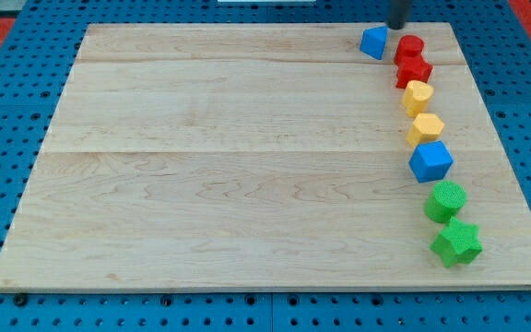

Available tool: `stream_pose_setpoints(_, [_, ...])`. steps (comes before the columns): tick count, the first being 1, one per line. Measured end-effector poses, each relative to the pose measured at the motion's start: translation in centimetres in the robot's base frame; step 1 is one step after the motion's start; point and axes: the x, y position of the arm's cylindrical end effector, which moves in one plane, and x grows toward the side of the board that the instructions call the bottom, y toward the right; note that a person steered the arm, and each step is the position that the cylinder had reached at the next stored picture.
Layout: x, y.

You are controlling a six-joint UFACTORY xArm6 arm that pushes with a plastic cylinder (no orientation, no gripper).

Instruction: Slide the blue triangle to the top center

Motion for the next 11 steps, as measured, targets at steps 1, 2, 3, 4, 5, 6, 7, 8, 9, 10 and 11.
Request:
stream_pose_setpoints(1, [3.5,-2.3])
stream_pose_setpoints(2, [3.4,-7.8])
stream_pose_setpoints(3, [3.3,-8.7])
stream_pose_setpoints(4, [2.4,-3.8])
stream_pose_setpoints(5, [-0.2,-6.8])
stream_pose_setpoints(6, [0.1,-14.2])
stream_pose_setpoints(7, [2.2,-20.2])
stream_pose_setpoints(8, [2.2,-13.0])
stream_pose_setpoints(9, [5.7,-13.6])
stream_pose_setpoints(10, [5.8,-19.7])
stream_pose_setpoints(11, [4.2,-23.4])
